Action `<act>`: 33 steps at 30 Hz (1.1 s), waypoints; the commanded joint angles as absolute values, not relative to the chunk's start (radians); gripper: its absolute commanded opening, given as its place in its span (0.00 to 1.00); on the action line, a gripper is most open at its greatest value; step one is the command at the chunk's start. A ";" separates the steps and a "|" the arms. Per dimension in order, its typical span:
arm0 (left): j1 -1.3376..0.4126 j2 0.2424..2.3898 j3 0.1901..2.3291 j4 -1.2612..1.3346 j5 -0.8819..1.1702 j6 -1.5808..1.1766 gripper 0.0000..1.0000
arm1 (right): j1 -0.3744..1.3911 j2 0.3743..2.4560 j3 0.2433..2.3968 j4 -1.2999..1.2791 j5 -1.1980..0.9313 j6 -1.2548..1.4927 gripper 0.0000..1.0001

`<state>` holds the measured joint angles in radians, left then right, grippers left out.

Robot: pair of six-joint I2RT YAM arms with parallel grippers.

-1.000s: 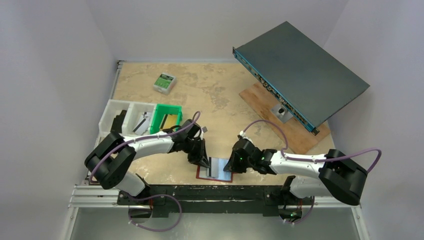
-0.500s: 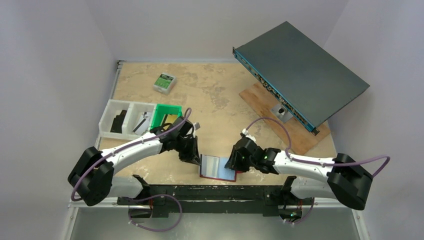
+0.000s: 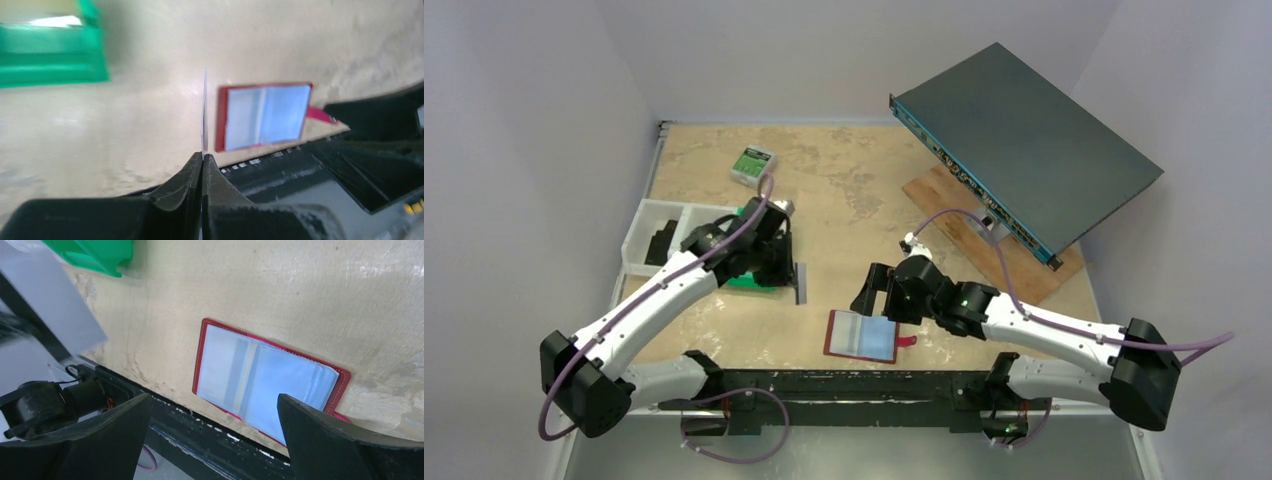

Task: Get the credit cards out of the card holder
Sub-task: Place the credit card in the storage box.

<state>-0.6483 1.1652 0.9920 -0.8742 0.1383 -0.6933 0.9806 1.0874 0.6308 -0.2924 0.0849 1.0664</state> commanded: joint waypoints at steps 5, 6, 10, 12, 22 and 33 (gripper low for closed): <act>-0.527 1.235 1.342 -1.264 -0.497 -0.593 0.00 | 0.979 1.138 0.722 -0.291 0.119 0.962 0.99; -0.505 1.265 1.370 -1.283 -0.547 -0.585 0.00 | 0.978 1.142 0.729 -0.291 0.121 0.951 0.99; -0.423 1.392 1.454 -1.312 -0.690 -0.558 0.00 | 0.978 1.158 0.747 -0.307 0.115 0.918 0.99; -0.389 1.461 1.486 -1.311 -0.739 -0.539 0.00 | 0.978 1.157 0.748 -0.311 0.110 0.907 0.99; -0.224 1.716 1.573 -1.217 -0.704 -0.459 0.00 | 0.977 1.108 0.712 -0.339 0.106 0.896 0.99; -0.133 1.894 1.649 -1.207 -0.611 -0.414 0.06 | 0.978 1.064 0.687 -0.360 0.130 0.919 0.99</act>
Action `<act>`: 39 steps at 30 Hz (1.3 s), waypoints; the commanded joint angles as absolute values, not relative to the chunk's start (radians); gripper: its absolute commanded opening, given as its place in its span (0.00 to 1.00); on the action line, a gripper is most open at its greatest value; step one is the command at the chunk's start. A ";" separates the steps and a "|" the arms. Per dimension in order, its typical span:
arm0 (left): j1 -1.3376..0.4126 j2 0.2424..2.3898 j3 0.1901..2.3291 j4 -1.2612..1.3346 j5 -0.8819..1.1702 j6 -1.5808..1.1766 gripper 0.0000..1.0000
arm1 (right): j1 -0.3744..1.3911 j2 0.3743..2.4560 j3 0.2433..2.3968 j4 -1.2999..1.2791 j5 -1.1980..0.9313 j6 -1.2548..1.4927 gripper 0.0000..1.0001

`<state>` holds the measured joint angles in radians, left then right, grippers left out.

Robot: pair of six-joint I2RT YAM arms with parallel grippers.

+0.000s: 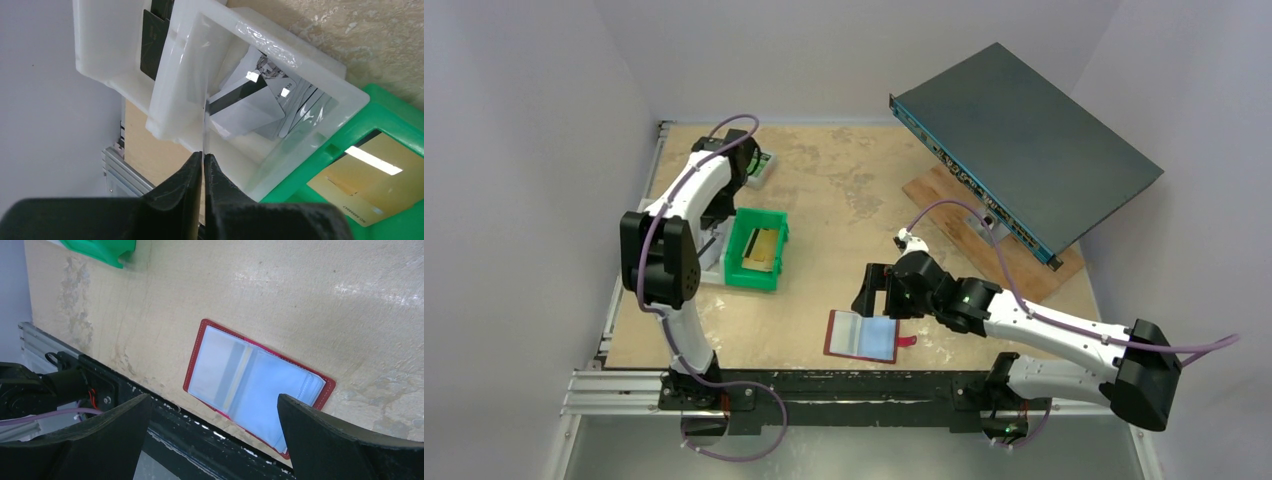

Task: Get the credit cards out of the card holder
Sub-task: Place the credit card in the storage box.

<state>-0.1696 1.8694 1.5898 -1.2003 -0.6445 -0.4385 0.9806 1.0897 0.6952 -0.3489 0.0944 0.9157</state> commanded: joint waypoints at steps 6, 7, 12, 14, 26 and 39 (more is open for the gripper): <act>-0.118 1.861 1.651 -1.212 -0.574 -0.407 0.43 | 0.977 1.062 0.679 -0.356 0.133 0.929 0.99; -0.118 1.850 1.651 -1.212 -0.567 -0.405 0.49 | 0.977 1.065 0.681 -0.356 0.134 0.928 0.99; -0.118 1.782 1.652 -1.223 -0.532 -0.395 0.64 | 0.977 1.083 0.687 -0.352 0.136 0.931 0.99; -0.118 1.750 1.646 -1.223 -0.517 -0.389 0.67 | 0.977 1.090 0.689 -0.350 0.136 0.934 0.99; -0.178 1.483 1.568 -1.212 -0.341 -0.367 0.77 | 0.978 1.109 0.687 -0.367 0.173 0.961 0.99; -0.420 1.217 1.274 -1.069 0.038 -0.494 0.77 | 0.982 1.121 0.653 -0.378 0.207 1.033 0.99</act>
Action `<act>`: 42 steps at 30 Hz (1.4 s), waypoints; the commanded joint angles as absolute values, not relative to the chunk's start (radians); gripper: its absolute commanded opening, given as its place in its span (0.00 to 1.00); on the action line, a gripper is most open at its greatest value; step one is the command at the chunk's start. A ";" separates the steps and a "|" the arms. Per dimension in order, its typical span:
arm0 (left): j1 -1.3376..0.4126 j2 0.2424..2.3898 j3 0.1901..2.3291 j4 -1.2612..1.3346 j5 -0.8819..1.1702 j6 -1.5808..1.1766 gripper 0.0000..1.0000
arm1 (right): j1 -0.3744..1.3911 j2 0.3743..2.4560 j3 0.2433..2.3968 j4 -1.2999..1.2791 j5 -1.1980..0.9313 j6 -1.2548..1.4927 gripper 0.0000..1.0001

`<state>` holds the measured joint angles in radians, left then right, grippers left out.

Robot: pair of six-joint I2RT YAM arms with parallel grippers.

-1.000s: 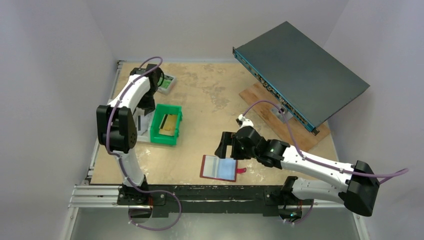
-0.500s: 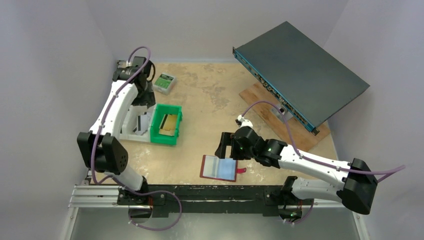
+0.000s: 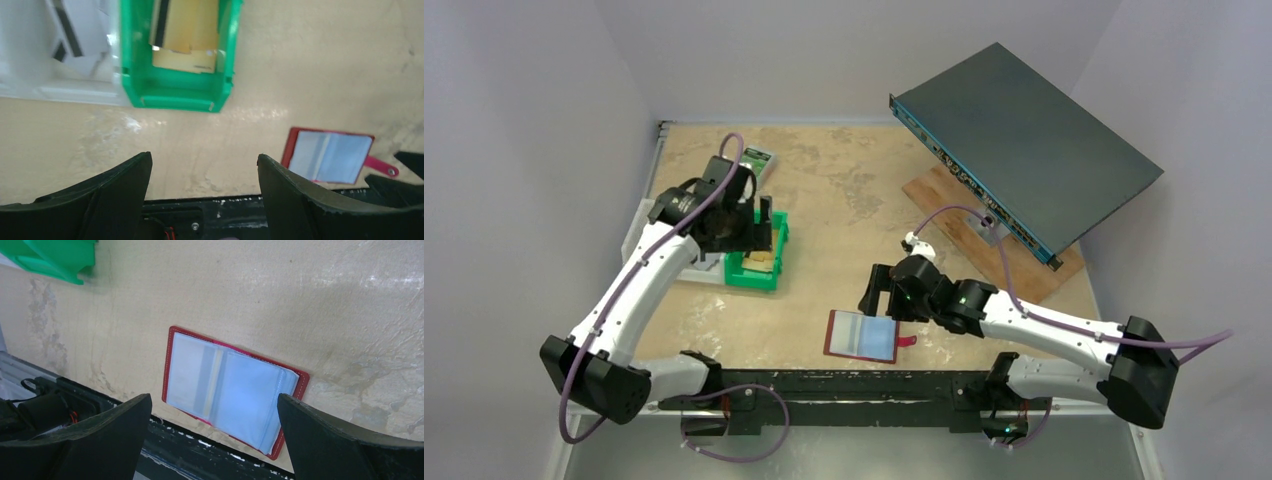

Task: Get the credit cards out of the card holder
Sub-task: Place the credit card in the storage box, then remove the credit card from the card holder.

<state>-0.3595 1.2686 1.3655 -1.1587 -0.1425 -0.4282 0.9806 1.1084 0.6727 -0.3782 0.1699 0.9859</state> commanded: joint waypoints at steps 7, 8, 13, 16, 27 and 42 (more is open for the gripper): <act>-0.526 1.155 1.091 -0.991 0.082 -0.560 0.77 | 1.016 1.136 0.666 -0.402 0.237 1.086 0.98; -0.529 1.146 1.064 -0.977 0.087 -0.565 0.77 | 1.026 1.142 0.673 -0.407 0.246 1.093 0.98; -0.532 1.115 0.981 -0.950 0.097 -0.572 0.77 | 1.096 1.208 0.727 -0.425 0.288 1.123 0.95; -0.531 1.108 0.970 -0.957 0.086 -0.564 0.76 | 1.131 1.267 0.771 -0.426 0.302 1.131 0.93; -0.530 1.103 0.965 -0.970 0.052 -0.562 0.77 | 1.187 1.450 0.917 -0.408 0.302 1.096 0.73; -0.498 1.100 0.949 -0.966 0.067 -0.548 0.77 | 1.221 1.585 1.014 -0.388 0.287 1.060 0.65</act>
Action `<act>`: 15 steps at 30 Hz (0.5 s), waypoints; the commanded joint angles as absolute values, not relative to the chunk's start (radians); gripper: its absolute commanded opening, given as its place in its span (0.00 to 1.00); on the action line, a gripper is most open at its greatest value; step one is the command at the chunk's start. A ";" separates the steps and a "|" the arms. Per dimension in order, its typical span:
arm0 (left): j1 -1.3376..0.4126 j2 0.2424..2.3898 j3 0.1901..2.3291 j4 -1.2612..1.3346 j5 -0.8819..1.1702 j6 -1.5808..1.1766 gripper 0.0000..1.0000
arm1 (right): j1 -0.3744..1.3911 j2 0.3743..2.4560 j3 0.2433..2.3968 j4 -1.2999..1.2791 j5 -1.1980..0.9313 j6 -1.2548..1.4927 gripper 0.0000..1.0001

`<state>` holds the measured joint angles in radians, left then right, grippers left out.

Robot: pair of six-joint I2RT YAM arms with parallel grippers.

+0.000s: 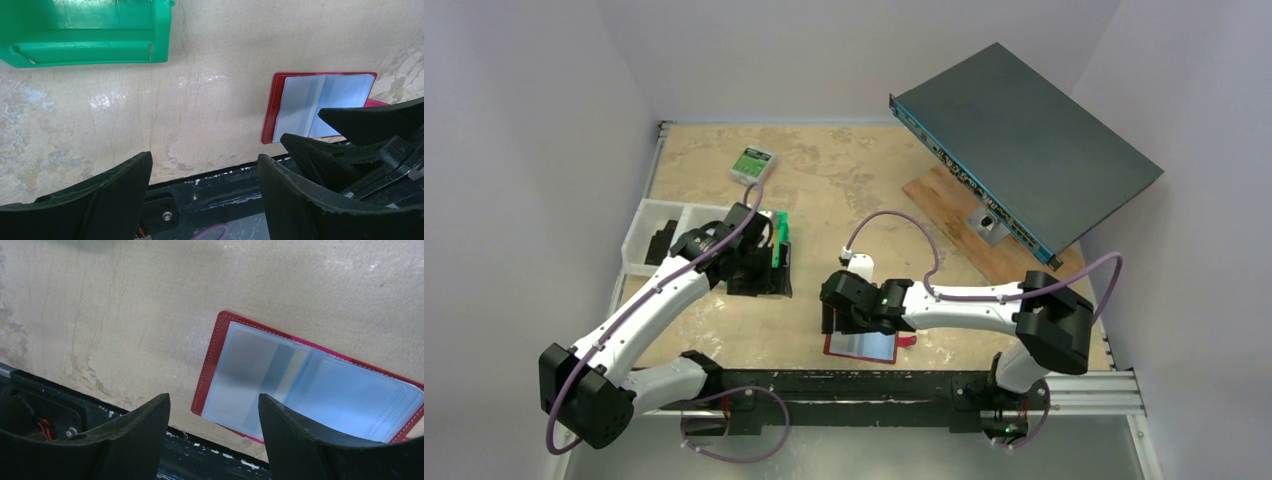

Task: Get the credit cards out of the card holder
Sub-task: Remove the credit card from the card holder.

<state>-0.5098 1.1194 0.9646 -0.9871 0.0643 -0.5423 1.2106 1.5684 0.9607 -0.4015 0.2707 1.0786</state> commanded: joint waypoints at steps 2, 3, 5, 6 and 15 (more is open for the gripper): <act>-0.495 1.099 0.944 -0.965 0.069 -0.549 0.77 | 1.225 1.604 1.028 -0.398 0.293 1.054 0.64; -0.494 1.099 0.943 -0.964 0.071 -0.549 0.77 | 1.226 1.614 1.034 -0.401 0.295 1.052 0.64; -0.492 1.099 0.939 -0.963 0.071 -0.548 0.77 | 1.229 1.631 1.046 -0.410 0.302 1.048 0.64; -0.489 1.097 0.937 -0.964 0.072 -0.550 0.77 | 1.231 1.638 1.051 -0.413 0.304 1.046 0.64; -0.477 1.095 0.924 -0.959 0.078 -0.550 0.77 | 1.236 1.685 1.030 -0.411 0.297 1.048 0.64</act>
<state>-0.4870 1.1160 0.9333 -0.9836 0.0711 -0.5419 1.2304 1.6833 1.0206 -0.4046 0.2718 1.0527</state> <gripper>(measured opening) 0.768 0.640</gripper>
